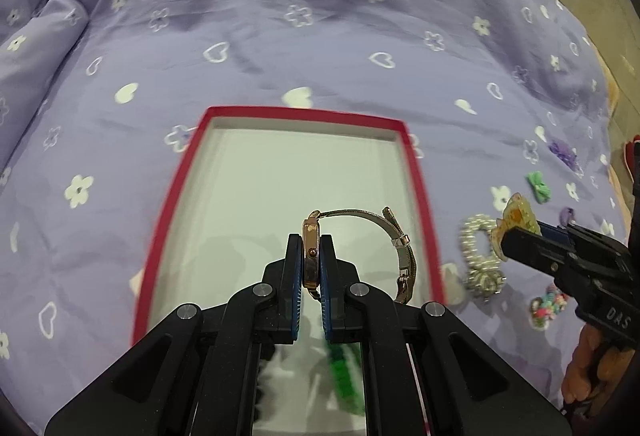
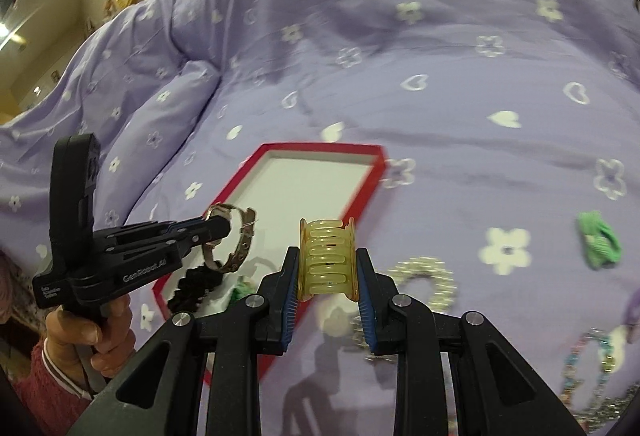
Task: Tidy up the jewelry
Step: 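Carry the watch and hair claw into the tray and release both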
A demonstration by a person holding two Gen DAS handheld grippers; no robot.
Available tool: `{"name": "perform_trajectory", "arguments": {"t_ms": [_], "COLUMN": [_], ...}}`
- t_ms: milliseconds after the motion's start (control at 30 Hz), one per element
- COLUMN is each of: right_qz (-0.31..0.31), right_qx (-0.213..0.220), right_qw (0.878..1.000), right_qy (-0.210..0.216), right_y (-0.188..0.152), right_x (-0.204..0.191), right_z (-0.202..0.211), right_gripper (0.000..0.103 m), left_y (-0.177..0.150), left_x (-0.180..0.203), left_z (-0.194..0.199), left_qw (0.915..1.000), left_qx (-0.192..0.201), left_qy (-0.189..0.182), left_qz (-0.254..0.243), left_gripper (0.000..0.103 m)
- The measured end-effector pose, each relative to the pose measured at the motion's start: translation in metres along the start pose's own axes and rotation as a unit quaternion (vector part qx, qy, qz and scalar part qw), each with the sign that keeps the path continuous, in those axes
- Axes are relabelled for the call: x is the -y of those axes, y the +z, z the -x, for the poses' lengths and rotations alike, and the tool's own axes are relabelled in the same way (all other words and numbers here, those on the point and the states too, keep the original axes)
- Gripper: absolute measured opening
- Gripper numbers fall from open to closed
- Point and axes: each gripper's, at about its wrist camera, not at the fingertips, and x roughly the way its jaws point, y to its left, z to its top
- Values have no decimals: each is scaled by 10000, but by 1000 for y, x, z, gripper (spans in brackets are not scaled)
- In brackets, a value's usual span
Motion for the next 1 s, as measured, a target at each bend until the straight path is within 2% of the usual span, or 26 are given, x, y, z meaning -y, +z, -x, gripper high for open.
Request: {"name": "perform_trajectory", "arguments": {"t_ms": [367,733,1000], "right_qz": [287,335,490], "right_qx": [-254,-448,-792], "right_qw": [9992,9983,9953], "right_qy": [121,-134,-274], "right_y": [5,29,27], "right_x": [-37,-31,-31], "right_z": [-44,-90,-117], "right_gripper": [26,26,26], "left_y": [-1,22,18], "left_x": [-33,-50,-53], "left_z": [-16,-54,-72], "left_qw": [9995,9983,9972], "left_qx": [-126,-277,-470], "left_qy": [232,470,567], "left_qz": [164,191,159], "left_gripper": [7,7,7]}}
